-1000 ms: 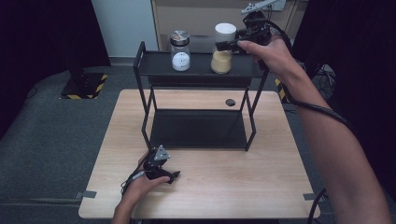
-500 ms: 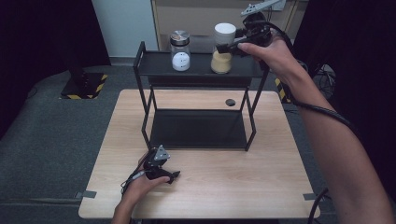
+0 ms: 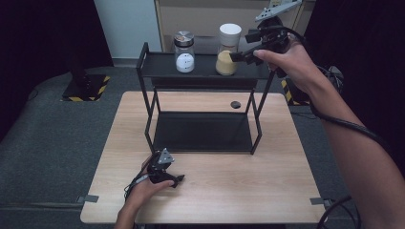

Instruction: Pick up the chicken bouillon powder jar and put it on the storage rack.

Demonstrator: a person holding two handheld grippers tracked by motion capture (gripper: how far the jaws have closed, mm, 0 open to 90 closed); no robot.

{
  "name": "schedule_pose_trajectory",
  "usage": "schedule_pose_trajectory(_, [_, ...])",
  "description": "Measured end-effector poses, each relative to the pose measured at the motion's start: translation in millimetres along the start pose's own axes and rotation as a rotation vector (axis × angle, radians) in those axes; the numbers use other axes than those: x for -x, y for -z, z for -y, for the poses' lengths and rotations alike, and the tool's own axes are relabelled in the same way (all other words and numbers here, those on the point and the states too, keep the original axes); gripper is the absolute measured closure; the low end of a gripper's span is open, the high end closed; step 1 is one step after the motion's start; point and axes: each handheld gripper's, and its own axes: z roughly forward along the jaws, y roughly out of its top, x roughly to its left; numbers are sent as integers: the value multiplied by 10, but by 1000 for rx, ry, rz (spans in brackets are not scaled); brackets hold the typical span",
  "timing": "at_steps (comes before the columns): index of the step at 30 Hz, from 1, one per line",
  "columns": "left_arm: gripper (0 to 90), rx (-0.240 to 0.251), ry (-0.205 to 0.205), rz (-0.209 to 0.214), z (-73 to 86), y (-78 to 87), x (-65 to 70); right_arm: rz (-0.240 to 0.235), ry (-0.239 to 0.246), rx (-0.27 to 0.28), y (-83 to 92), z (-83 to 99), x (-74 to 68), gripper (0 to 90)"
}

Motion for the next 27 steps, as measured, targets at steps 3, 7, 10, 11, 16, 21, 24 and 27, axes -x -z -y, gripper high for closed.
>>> schedule_pose_trajectory(3, [0, 0, 1, -1, 0, -1, 3, 4, 5, 0, 71, 6, -72, 58])
schedule_pose_trajectory(7, [0, 0, 1, -1, -1, -2, 2, 5, -3, -3, 135, 49, -174, 58])
schedule_pose_trajectory(10, [0, 0, 1, -1, -1, -2, 2, 4, 4, -5, 165, 101, -267, 58])
schedule_pose_trajectory(11, [0, 0, 1, -1, -2, -2, 2, -8, -5, -3, 172, 121, -281, 58])
schedule_pose_trajectory(16, [0, -1, 3, -3, -4, -3, 8, -18, 2, -17, 176, 174, -404, 60])
schedule_pose_trajectory(21, [0, 0, 5, -6, -4, -4, 13, -41, 13, -45, 148, 196, -517, 63])
schedule_pose_trajectory(24, [0, 0, 5, -6, -4, -5, 14, -52, 20, -54, 129, 219, -583, 62])
schedule_pose_trajectory(27, [0, 0, 5, -6, -4, -5, 14, -62, 36, -67, 98, 232, -646, 62])
